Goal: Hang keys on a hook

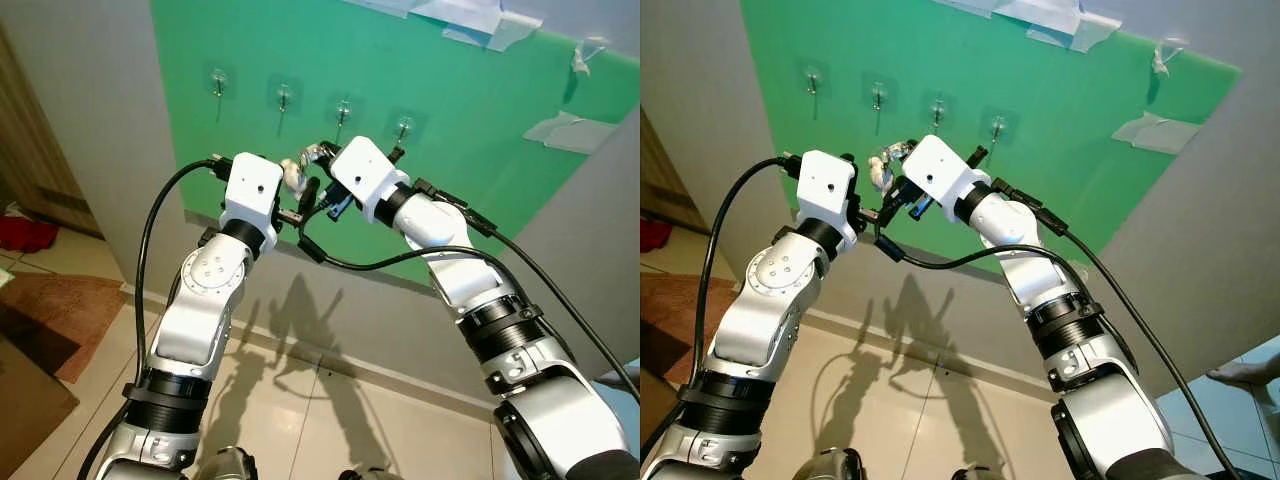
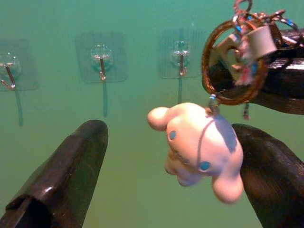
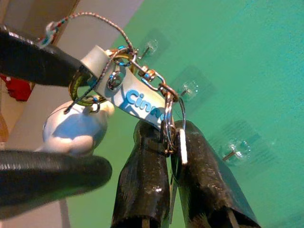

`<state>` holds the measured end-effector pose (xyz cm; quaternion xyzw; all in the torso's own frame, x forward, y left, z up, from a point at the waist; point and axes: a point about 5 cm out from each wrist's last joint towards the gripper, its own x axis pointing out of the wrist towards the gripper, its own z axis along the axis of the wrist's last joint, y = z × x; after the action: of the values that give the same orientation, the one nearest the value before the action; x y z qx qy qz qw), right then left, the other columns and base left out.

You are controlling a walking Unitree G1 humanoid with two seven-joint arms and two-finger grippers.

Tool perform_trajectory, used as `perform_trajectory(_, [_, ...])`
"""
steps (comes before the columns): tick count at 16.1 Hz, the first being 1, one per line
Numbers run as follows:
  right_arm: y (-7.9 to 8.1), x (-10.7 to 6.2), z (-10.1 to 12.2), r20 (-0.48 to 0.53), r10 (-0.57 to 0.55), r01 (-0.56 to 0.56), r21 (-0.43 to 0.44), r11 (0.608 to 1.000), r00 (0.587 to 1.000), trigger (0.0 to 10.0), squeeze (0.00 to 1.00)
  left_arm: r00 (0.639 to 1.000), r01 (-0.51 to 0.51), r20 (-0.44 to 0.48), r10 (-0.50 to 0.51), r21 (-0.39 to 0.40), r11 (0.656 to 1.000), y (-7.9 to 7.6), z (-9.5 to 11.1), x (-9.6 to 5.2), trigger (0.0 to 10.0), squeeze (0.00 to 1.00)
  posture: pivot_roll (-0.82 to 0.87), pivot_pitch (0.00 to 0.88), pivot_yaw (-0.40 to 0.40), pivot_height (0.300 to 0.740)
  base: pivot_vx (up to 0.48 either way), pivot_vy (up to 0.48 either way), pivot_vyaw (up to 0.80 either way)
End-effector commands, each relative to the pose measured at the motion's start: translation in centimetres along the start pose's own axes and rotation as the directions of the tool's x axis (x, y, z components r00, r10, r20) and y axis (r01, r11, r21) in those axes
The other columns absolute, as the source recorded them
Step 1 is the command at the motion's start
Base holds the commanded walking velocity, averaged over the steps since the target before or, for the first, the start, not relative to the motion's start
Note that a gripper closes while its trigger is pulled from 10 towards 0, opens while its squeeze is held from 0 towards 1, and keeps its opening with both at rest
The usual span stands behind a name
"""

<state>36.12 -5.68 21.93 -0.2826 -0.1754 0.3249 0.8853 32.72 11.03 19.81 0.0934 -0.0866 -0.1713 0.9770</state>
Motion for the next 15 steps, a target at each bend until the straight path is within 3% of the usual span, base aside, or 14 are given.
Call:
perform_trajectory(1, [-0.6,-0.2,0.4,0.012,-0.014,0.013,0.013,1.000,1.000,0.0,0.00,1.000,0.017,0.006,-0.017,0.000,1.000,-0.4,0.1,0.2,10.0,0.00,-0.01,0.030,-0.098,0.740,0.000,0.000,0.00])
perform_trajectory(12, [-1.2,0.1,2.0,0.044,-0.032,0.028,0.081,0.996,0.999,0.0,0.00,1.000,0.004,0.006,-0.004,-0.014,1.000,-0.3,0.0,0.2,10.0,0.00,-0.01,0.038,-0.100,0.740,0.000,0.000,0.00])
perform_trajectory(13, [-1.1,0.1,2.0,0.044,-0.028,0.025,0.083,0.996,0.999,0.0,0.00,1.000,0.005,0.014,-0.004,-0.022,1.000,-0.3,0.1,0.2,6.8,0.00,-0.01,0.037,-0.100,0.740,0.000,0.000,0.00])
perform_trajectory(14, [-1.0,0.0,2.0,0.042,-0.023,0.020,0.084,0.996,0.999,0.0,0.00,0.999,0.012,0.038,-0.011,-0.036,0.999,-0.3,0.4,0.2,0.0,0.00,-0.01,0.036,-0.101,0.740,0.000,0.000,0.00])
perform_trajectory(15, [-0.9,0.0,1.9,0.039,-0.020,0.017,0.083,0.996,0.999,0.0,0.00,0.999,0.008,0.043,-0.007,-0.031,0.999,-0.2,0.5,0.2,0.0,0.00,-0.01,0.036,-0.101,0.740,0.000,0.000,0.00])
